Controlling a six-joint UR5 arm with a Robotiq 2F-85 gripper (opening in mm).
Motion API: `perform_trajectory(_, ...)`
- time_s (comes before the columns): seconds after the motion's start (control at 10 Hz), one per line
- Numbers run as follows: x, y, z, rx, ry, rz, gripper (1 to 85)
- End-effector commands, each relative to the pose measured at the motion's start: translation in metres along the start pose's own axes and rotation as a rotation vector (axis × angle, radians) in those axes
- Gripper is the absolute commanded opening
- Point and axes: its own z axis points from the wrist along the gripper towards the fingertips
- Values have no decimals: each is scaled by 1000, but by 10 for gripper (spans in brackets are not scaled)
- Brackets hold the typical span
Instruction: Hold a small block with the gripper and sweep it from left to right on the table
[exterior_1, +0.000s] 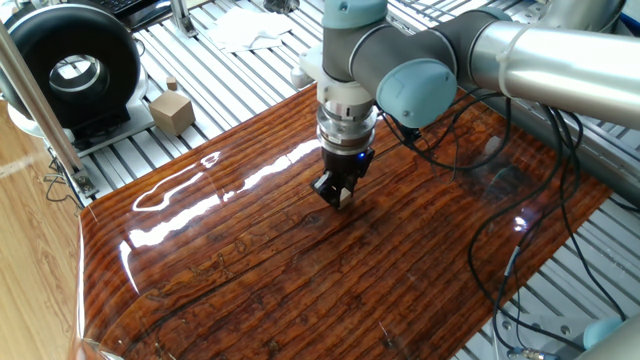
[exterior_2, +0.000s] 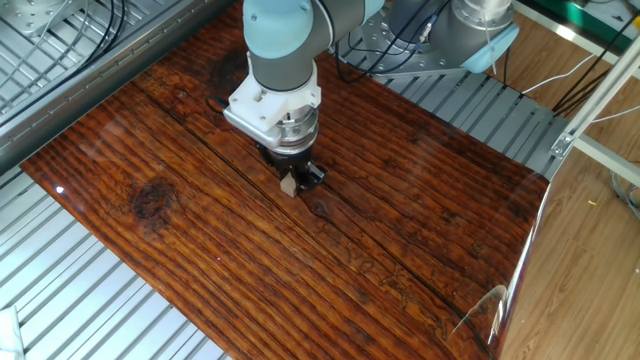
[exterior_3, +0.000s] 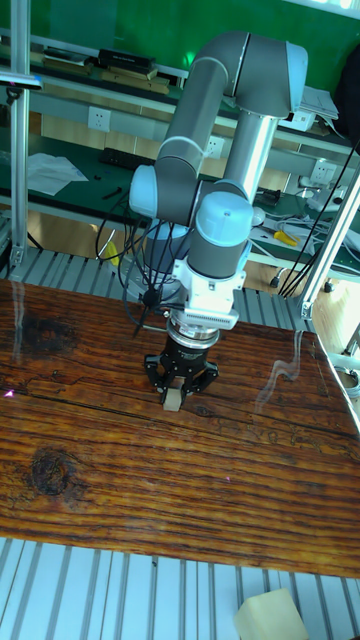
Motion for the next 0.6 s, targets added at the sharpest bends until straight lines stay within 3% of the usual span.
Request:
perform_trajectory(0.0,-1,4,-3,-13,1,13,10)
perform_trajectory(0.5,-1,3,0,-13,-2,12,10)
